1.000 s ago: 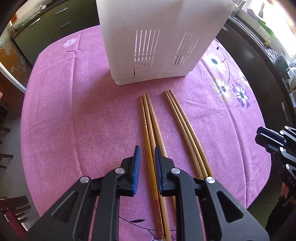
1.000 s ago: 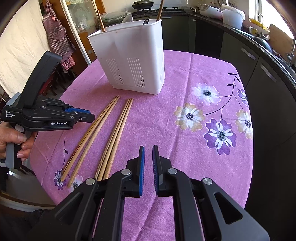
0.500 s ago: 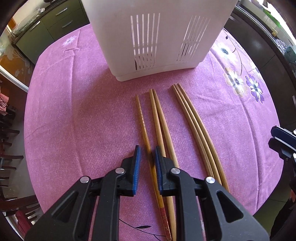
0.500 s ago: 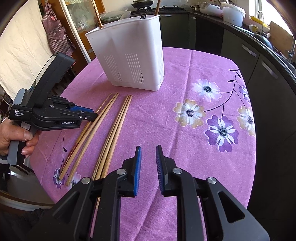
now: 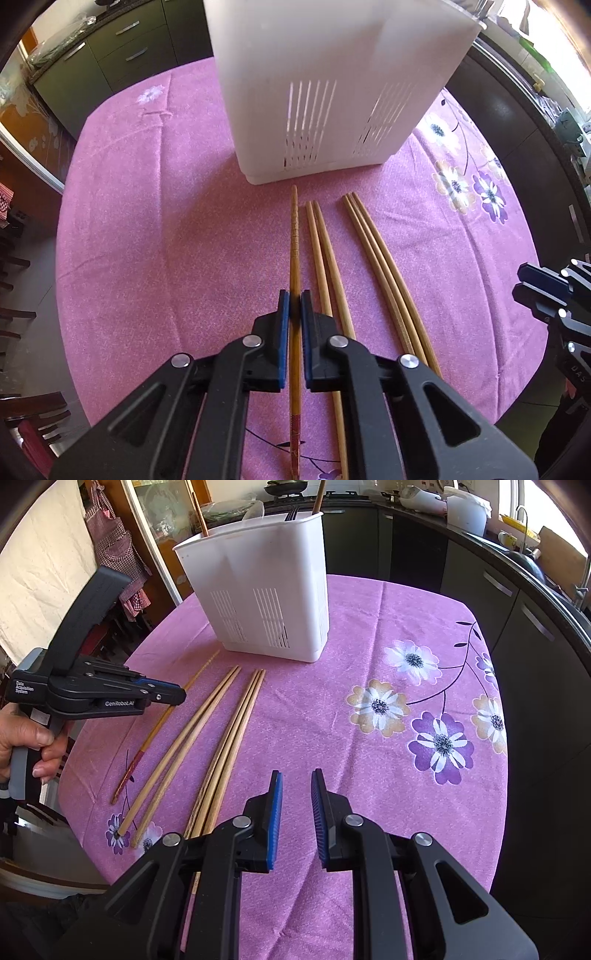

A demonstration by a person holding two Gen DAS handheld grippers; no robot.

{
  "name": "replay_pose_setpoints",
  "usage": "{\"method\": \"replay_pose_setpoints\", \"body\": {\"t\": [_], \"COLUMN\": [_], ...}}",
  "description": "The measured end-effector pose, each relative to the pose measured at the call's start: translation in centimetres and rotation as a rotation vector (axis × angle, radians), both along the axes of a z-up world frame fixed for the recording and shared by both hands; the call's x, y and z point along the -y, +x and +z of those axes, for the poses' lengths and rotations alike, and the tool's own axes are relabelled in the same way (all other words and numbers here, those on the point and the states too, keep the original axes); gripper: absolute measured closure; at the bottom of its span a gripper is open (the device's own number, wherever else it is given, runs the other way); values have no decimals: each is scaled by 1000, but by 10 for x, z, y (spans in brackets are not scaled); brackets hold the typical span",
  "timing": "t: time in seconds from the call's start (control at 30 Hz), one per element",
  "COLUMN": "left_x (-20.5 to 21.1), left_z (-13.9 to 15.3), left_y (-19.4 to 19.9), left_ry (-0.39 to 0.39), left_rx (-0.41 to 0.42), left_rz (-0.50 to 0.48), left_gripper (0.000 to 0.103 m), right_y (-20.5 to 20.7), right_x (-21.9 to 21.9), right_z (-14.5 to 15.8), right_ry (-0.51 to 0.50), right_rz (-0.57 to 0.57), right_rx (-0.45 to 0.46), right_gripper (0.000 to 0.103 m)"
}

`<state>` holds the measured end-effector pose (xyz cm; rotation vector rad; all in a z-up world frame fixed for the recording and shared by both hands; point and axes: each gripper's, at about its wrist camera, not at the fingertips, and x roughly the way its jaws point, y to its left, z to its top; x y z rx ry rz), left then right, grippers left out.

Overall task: Organize utensils
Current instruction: 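Grasp another wooden chopstick with the left tool and lift it upright, then lower the right tool toward the remaining chopsticks to grasp one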

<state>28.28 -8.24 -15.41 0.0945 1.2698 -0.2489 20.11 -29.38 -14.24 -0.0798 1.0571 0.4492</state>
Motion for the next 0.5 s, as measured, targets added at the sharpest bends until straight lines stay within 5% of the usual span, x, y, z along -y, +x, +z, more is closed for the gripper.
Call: {"method": "replay_pose_setpoints", "body": {"t": [0.27, 0.5], "left_x": [-22, -39], "left_z": [71, 101], "left_y": [-43, -89], "left_ry": [-31, -18], "left_rx": [171, 278], "left_rz": [-16, -25], "left_gripper": [97, 97], "right_y": [-3, -3], "right_x": [-7, -21], "right_z": [10, 13], "right_ry": [-8, -17], "right_rz": [8, 30], "right_rx": [21, 13], "right_gripper": [86, 86]}}
